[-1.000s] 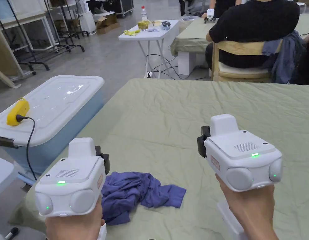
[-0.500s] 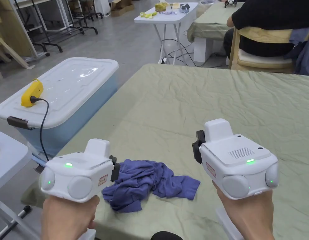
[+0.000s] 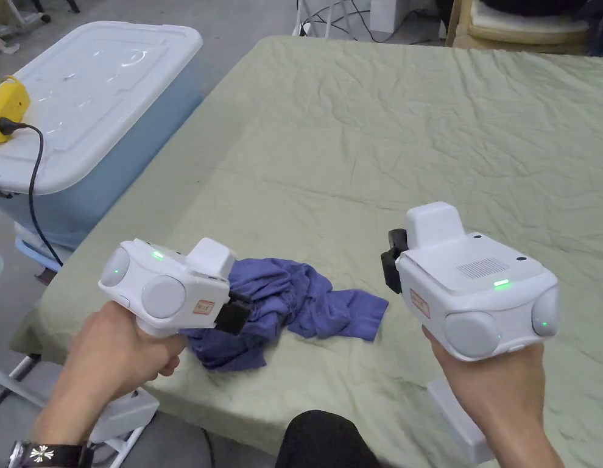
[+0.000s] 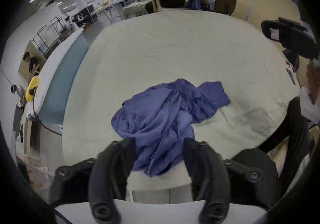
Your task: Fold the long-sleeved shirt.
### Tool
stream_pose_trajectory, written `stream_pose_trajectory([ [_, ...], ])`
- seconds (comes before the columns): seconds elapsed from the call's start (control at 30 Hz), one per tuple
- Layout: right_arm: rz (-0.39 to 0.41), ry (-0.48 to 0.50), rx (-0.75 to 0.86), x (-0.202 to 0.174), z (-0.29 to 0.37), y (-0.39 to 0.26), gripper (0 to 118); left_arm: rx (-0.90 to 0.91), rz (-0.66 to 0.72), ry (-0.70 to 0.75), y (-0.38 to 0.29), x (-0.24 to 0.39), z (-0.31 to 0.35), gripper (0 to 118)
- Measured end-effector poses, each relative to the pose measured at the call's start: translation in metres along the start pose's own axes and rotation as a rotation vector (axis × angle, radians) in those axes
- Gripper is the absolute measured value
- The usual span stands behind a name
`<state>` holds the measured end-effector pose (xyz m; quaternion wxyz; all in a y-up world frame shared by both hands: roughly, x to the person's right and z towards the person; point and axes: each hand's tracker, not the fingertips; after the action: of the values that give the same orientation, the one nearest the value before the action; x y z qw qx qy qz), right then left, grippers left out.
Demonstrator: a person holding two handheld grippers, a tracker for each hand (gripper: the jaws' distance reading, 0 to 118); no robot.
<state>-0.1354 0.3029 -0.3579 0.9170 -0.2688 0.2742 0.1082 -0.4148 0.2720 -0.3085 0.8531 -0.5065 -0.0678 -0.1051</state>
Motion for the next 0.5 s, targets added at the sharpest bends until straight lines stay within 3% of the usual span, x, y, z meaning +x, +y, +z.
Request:
stream_pose_trajectory([
  [0.23, 0.005, 0.006, -0.039, -0.001, -0.014, -0.010, 2, -0.062, -0.052, -0.018, 0.007, -0.005, -0.037, 67],
  [0.33, 0.001, 0.009, -0.049, -0.001, -0.016, -0.014, 2, -0.079, 0.004, -0.039, 0.005, -0.012, -0.050, 64],
  [0.37, 0.000, 0.008, -0.052, 0.000, -0.017, -0.015, 2, -0.091, 0.023, -0.036, 0.004, -0.012, -0.054, 57],
  [0.43, -0.002, 0.005, -0.057, 0.001, -0.017, -0.016, 2, -0.117, 0.043, -0.038, 0.001, -0.014, -0.059, 30],
  [0.5, -0.008, 0.002, -0.060, 0.002, -0.016, -0.017, 2, -0.080, 0.044, -0.042, -0.007, -0.015, -0.061, 18],
])
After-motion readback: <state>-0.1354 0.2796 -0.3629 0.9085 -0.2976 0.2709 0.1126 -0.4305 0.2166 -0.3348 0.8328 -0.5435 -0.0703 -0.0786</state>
